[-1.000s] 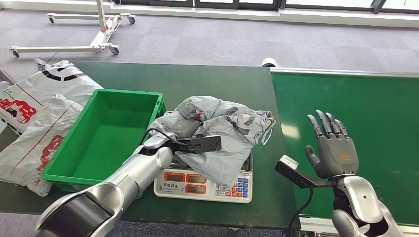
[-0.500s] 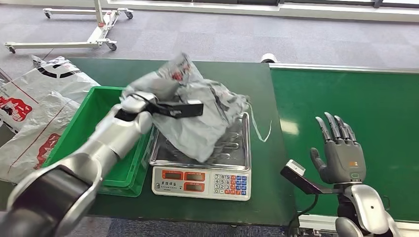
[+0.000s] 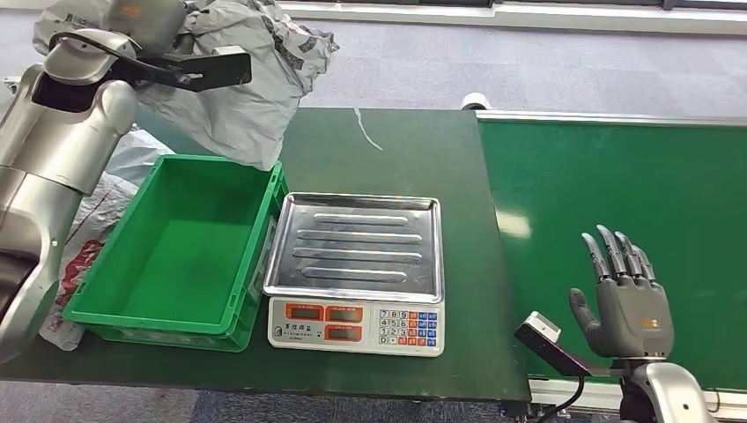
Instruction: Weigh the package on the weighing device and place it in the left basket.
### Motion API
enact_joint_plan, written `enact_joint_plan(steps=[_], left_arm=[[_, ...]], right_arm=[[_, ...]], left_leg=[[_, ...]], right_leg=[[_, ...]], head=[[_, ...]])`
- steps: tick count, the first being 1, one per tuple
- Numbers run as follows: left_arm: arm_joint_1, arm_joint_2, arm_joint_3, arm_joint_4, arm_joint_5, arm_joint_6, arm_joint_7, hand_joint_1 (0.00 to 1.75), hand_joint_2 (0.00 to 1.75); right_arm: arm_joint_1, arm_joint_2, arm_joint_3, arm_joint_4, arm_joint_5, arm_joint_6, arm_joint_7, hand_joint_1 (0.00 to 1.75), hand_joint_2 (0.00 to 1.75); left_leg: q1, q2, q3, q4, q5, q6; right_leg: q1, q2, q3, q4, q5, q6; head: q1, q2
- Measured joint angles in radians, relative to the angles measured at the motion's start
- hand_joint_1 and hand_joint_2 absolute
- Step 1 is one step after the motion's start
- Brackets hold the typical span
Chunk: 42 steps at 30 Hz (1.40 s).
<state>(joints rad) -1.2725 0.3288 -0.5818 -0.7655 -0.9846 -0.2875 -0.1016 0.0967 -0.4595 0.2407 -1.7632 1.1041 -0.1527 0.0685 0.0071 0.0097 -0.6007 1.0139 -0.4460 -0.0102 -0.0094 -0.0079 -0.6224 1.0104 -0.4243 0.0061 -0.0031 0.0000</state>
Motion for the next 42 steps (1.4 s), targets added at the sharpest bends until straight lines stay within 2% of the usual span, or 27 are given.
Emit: enact_joint_plan(steps=[4, 11, 13, 16, 19, 24, 26, 30, 36, 42], left_arm=[[-0.017, 0.041, 0.000, -0.032, 0.015, -0.024, 0.006, 1.75, 1.75], [-0.022, 0.077, 0.000, -0.055, 0.036, -0.048, 0.012, 1.75, 1.75], [-0.021, 0.101, -0.001, -0.057, 0.058, -0.073, 0.005, 1.75, 1.75], [-0.008, 0.161, -0.005, -0.069, 0.102, -0.113, -0.021, 1.75, 1.75], [0.043, 0.238, -0.013, -0.092, 0.148, -0.128, -0.046, 1.75, 1.75], [0.223, 0.376, -0.023, -0.155, 0.230, -0.097, -0.077, 1.75, 1.75], [0.275, 0.414, -0.027, -0.177, 0.243, -0.093, -0.077, 1.75, 1.75], [0.316, 0.455, -0.028, -0.207, 0.249, -0.099, -0.068, 1.75, 1.75], [0.335, 0.483, -0.029, -0.229, 0.262, -0.108, -0.066, 1.75, 1.75], [0.420, 0.526, -0.030, -0.243, 0.285, -0.084, -0.072, 1.75, 1.75]], right_arm=[[-0.001, 0.000, -0.005, -0.002, -0.003, 0.001, 0.002, 0.00, 1.75], [-0.001, 0.000, -0.010, -0.004, -0.006, 0.000, 0.001, 0.00, 1.75], [0.001, -0.001, -0.012, -0.007, -0.008, 0.000, 0.002, 0.00, 1.75], [0.011, -0.001, -0.018, -0.017, -0.008, 0.000, 0.003, 0.00, 1.75], [0.030, -0.001, -0.028, -0.030, -0.012, 0.000, 0.005, 0.00, 1.75], [0.065, -0.001, -0.050, -0.051, -0.016, -0.001, 0.020, 0.00, 1.75], [0.073, -0.001, -0.059, -0.058, -0.017, 0.000, 0.021, 0.00, 1.75], [0.077, -0.001, -0.066, -0.064, -0.018, 0.000, 0.021, 0.00, 1.75], [0.082, -0.001, -0.068, -0.071, -0.019, -0.001, 0.023, 0.00, 1.75], [0.154, -0.001, -0.094, -0.106, -0.021, -0.024, 0.042, 0.00, 1.75]], left_leg=[[0.000, -0.001, 0.000, 0.000, 0.000, 0.000], [0.000, -0.001, 0.000, 0.000, 0.000, 0.000], [0.000, 0.000, 0.000, 0.000, 0.000, 0.000], [0.000, 0.002, 0.001, -0.001, 0.000, -0.001], [0.000, 0.003, 0.002, -0.002, -0.001, -0.001], [-0.001, 0.004, 0.004, -0.004, -0.002, -0.003], [-0.001, 0.004, 0.003, -0.003, -0.002, -0.003], [0.000, 0.003, 0.002, -0.003, -0.002, -0.003], [-0.001, 0.002, 0.002, -0.003, -0.002, -0.003], [-0.001, 0.003, 0.002, -0.003, -0.002, -0.004]], right_leg=[[-0.001, -0.001, 0.001, 0.000, 0.000, 0.000], [-0.001, 0.000, 0.001, 0.000, 0.001, 0.001], [-0.001, 0.000, 0.000, 0.000, 0.001, 0.000], [-0.001, 0.003, -0.001, 0.000, 0.001, 0.000], [-0.001, 0.005, -0.001, 0.000, 0.000, -0.001], [0.000, 0.006, -0.001, 0.000, -0.002, -0.003], [0.001, 0.006, -0.001, 0.000, -0.002, -0.003], [0.000, 0.003, -0.001, 0.000, -0.002, -0.003], [-0.001, 0.003, -0.001, 0.000, -0.002, -0.003], [0.000, 0.003, -0.001, 0.000, -0.003, -0.004]], head=[[0.000, 0.000], [0.000, 0.000], [0.000, 0.000], [0.000, 0.000], [0.000, 0.000], [0.000, 0.000], [0.000, 0.000], [0.000, 0.000], [0.000, 0.000], [0.000, 0.000]])
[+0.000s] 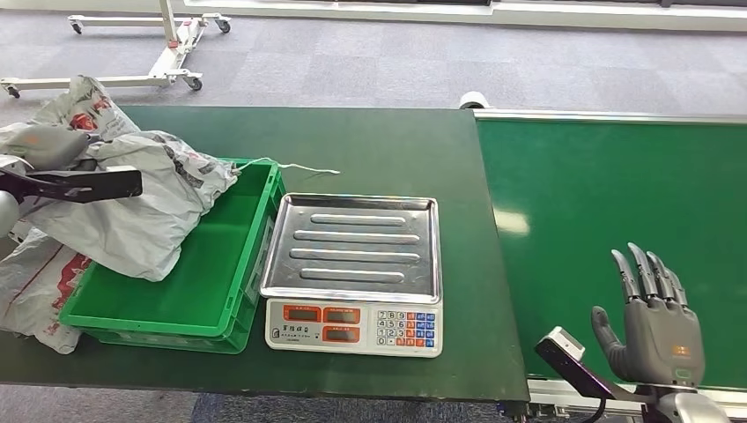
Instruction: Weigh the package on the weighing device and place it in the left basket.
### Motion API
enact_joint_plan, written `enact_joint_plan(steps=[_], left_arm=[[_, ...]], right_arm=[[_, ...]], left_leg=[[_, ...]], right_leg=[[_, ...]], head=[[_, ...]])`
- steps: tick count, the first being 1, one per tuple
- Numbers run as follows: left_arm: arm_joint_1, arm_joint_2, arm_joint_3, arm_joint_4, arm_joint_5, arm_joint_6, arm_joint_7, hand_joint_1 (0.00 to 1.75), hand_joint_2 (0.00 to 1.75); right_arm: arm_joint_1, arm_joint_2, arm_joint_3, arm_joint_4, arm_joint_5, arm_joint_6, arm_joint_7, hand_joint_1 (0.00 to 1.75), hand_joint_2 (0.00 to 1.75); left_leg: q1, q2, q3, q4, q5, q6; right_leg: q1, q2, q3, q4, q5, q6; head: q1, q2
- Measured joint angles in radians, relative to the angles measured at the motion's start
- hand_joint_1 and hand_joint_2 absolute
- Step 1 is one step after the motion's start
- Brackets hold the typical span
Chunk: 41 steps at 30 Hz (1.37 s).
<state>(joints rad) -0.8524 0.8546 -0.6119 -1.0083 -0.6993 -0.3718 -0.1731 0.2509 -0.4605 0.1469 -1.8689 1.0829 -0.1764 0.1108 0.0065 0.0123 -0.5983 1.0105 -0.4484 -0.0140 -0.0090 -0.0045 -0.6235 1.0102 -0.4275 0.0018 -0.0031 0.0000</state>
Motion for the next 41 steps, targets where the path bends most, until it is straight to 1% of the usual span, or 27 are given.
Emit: enact_joint_plan(steps=[5, 9, 13, 16, 20, 22, 24, 26, 28, 31, 33, 38, 41], left_arm=[[0.100, 0.024, 0.001, -0.025, 0.008, 0.026, -0.018, 1.74, 1.75], [0.194, 0.021, 0.009, -0.075, -0.023, 0.047, 0.010, 0.00, 0.00], [0.263, -0.009, 0.028, -0.121, -0.076, 0.111, 0.050, 0.00, 0.00], [0.313, -0.047, 0.076, -0.178, -0.102, 0.161, 0.085, 0.00, 0.00], [0.407, -0.092, 0.170, -0.286, -0.138, 0.209, 0.115, 0.00, 0.00], [0.479, -0.122, 0.239, -0.361, -0.179, 0.250, 0.114, 0.00, 0.00], [0.559, -0.161, 0.312, -0.447, -0.245, 0.291, 0.114, 0.00, 0.00], [0.626, -0.201, 0.368, -0.521, -0.290, 0.311, 0.123, 0.00, 0.00], [0.661, -0.229, 0.406, -0.570, -0.297, 0.313, 0.136, 0.00, 0.00], [0.690, -0.258, 0.447, -0.616, -0.305, 0.334, 0.155, 0.00, 0.00], [0.724, -0.287, 0.475, -0.661, -0.327, 0.383, 0.171, 0.00, 0.00], [0.802, -0.353, 0.551, -0.789, -0.443, 0.572, 0.194, 0.00, 0.00], [0.841, -0.383, 0.582, -0.836, -0.480, 0.623, 0.191, 0.00, 0.00]], right_arm=[[0.060, -0.006, -0.035, -0.035, -0.011, -0.015, 0.023, 0.00, 1.75], [0.086, -0.010, -0.063, -0.054, -0.009, -0.013, 0.037, 0.00, 1.75], [0.109, -0.010, -0.083, -0.078, 0.002, -0.013, 0.051, 0.00, 1.75], [0.124, -0.008, -0.095, -0.096, 0.008, -0.013, 0.047, 0.00, 1.75], [0.141, -0.001, -0.100, -0.115, 0.019, -0.013, 0.044, 0.00, 1.75], [0.151, 0.004, -0.103, -0.123, 0.026, -0.015, 0.045, 0.00, 1.75], [0.160, 0.010, -0.106, -0.131, 0.033, -0.014, 0.045, 0.00, 1.75], [0.164, 0.016, -0.107, -0.136, 0.038, -0.013, 0.046, 0.00, 1.75], [0.165, 0.021, -0.107, -0.140, 0.043, -0.011, 0.048, 0.00, 1.75], [0.165, 0.026, -0.108, -0.144, 0.047, -0.008, 0.050, 0.00, 1.75], [0.165, 0.029, -0.109, -0.147, 0.049, -0.005, 0.052, 0.00, 1.75], [0.167, 0.040, -0.110, -0.156, 0.038, 0.006, 0.052, 0.00, 1.75], [0.169, 0.042, -0.110, -0.159, 0.019, 0.007, 0.043, 0.00, 1.75]], left_leg=[[0.000, 0.000, 0.000, 0.000, -0.001, -0.001], [0.000, 0.000, 0.000, 0.000, -0.002, 0.000], [0.000, 0.000, 0.000, 0.000, -0.002, 0.000], [0.000, 0.000, 0.000, 0.000, -0.002, 0.000], [-0.001, 0.002, 0.002, 0.000, -0.003, -0.001], [-0.001, 0.004, 0.002, 0.000, -0.004, -0.001], [-0.001, 0.005, 0.003, 0.000, -0.006, -0.001], [-0.001, 0.005, 0.003, 0.000, -0.007, 0.000], [-0.001, 0.005, 0.003, 0.000, -0.007, 0.000], [-0.001, 0.004, 0.003, 0.000, -0.007, 0.000], [-0.001, 0.004, 0.003, 0.000, -0.007, 0.000], [-0.001, 0.004, 0.004, 0.000, -0.008, 0.001], [-0.001, 0.004, 0.004, 0.000, -0.009, 0.002]], right_leg=[[0.000, 0.000, 0.000, 0.000, -0.001, -0.001], [0.000, 0.000, 0.000, 0.000, -0.002, 0.000], [-0.001, 0.000, 0.000, 0.000, -0.002, 0.000], [-0.001, 0.000, 0.001, 0.000, -0.002, 0.000], [-0.001, 0.002, 0.000, 0.000, -0.002, 0.000], [-0.001, 0.004, 0.000, 0.000, -0.002, 0.000], [-0.001, 0.005, 0.001, 0.000, -0.003, 0.001], [-0.001, 0.006, 0.001, 0.000, -0.004, 0.001], [-0.001, 0.005, 0.001, 0.000, -0.004, 0.001], [-0.001, 0.004, 0.003, 0.000, -0.005, 0.002], [-0.001, 0.004, 0.003, 0.000, -0.005, 0.002], [-0.002, 0.004, 0.003, 0.000, -0.005, 0.002], [-0.002, 0.004, 0.004, 0.000, -0.006, 0.003]], head=[[0.000, 0.000], [0.000, 0.000], [0.000, 0.000], [0.000, 0.000], [0.000, 0.000], [0.000, 0.000], [0.000, 0.000], [0.000, 0.000], [0.000, 0.000], [0.000, 0.000], [0.000, 0.000], [0.000, 0.000], [0.000, 0.000]])
